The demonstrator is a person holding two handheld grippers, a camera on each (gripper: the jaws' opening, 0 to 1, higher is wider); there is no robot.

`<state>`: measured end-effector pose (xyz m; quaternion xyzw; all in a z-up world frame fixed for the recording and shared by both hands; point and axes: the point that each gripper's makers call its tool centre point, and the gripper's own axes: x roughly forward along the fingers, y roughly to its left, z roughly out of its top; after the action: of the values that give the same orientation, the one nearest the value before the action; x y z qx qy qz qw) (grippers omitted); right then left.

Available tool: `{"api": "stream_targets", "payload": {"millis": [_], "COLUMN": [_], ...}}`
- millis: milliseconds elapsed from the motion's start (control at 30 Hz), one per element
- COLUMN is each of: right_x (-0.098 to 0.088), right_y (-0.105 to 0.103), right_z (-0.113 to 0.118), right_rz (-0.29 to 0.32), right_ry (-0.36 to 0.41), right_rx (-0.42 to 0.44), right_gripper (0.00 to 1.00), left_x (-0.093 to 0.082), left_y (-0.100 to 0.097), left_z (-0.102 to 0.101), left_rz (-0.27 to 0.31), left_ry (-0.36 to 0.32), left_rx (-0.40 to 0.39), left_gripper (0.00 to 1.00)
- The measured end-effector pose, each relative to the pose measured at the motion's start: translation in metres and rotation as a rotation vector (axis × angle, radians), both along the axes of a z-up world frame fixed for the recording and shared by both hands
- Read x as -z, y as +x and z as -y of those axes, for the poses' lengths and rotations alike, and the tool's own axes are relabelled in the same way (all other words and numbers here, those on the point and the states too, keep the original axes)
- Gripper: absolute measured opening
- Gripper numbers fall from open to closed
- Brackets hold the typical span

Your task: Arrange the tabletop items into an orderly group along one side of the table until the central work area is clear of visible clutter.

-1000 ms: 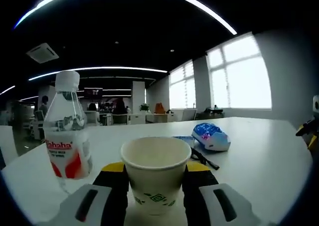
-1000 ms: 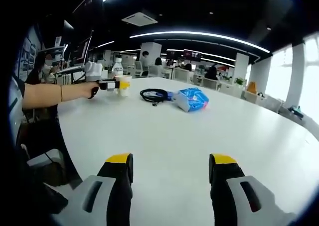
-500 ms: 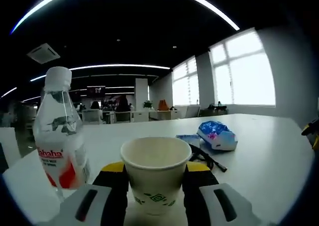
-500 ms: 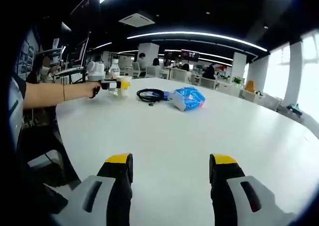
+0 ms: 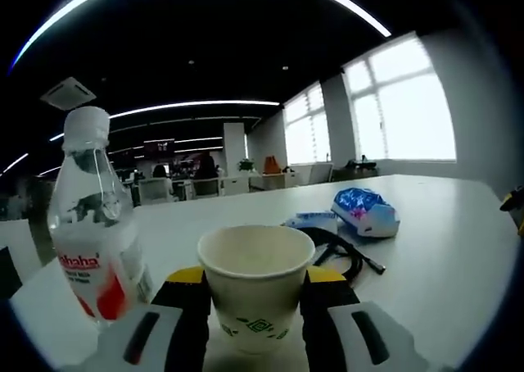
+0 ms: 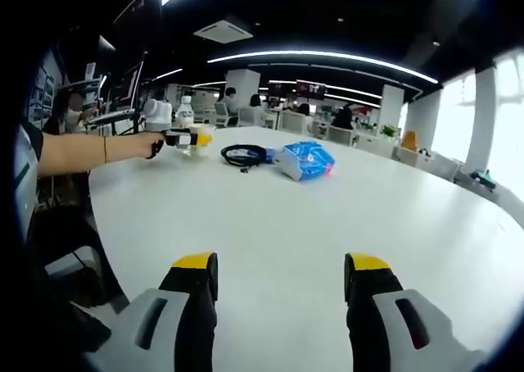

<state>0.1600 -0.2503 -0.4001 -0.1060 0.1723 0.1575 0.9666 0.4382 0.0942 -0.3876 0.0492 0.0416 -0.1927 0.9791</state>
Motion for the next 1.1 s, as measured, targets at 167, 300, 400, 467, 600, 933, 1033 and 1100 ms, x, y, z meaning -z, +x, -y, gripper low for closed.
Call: {"api": "stream_targets", "payload": {"millis": [167, 300, 400, 467, 600, 933, 1033, 1100], "right_x": [-0.001, 0.001, 0.002, 0.001, 0.003, 0.009, 0.009, 0.008], "right_y": [0.001, 0.002, 0.003, 0.003, 0.004, 0.004, 0.004, 0.005], "right_z": [0.0, 0.001, 0.002, 0.001, 0.002, 0.004, 0.003, 0.002], "right_rz": [0.001, -0.008, -0.01, -0.009, -0.013, -0.029, -0.029, -0.027], "right_ry": [-0.005, -0.011, -0.013, -0.011, -0.014, -0.018, -0.017, -0.013], "right_rx": [-0.003, 0.0, -0.001, -0.002, -0.001, 0.003, 0.001, 0.0], "right_gripper": [0.6, 0.6, 0.6, 0.6, 0.6, 0.59, 0.59, 0.59], "left_x": [0.002, 0.004, 0.005, 0.006, 0.008, 0.033, 0.026, 0.025], "left_y": [0.004, 0.005, 0.005, 0.005, 0.005, 0.0, 0.002, 0.002], "left_z": [-0.003, -0.004, -0.004, -0.004, -0.006, -0.002, 0.0, 0.0], "left_rz": [-0.003, -0.004, -0.006, -0.01, -0.017, -0.091, -0.085, -0.082], "left_ry": [0.002, 0.012, 0.008, 0.001, -0.014, 0.057, 0.029, 0.041], "left_rx": [-0.011, -0.011, -0.01, -0.007, -0.011, 0.011, 0.015, 0.015], "left_gripper": [0.42, 0.42, 0.42, 0.43, 0.45, 0.42, 0.42, 0.42]}}
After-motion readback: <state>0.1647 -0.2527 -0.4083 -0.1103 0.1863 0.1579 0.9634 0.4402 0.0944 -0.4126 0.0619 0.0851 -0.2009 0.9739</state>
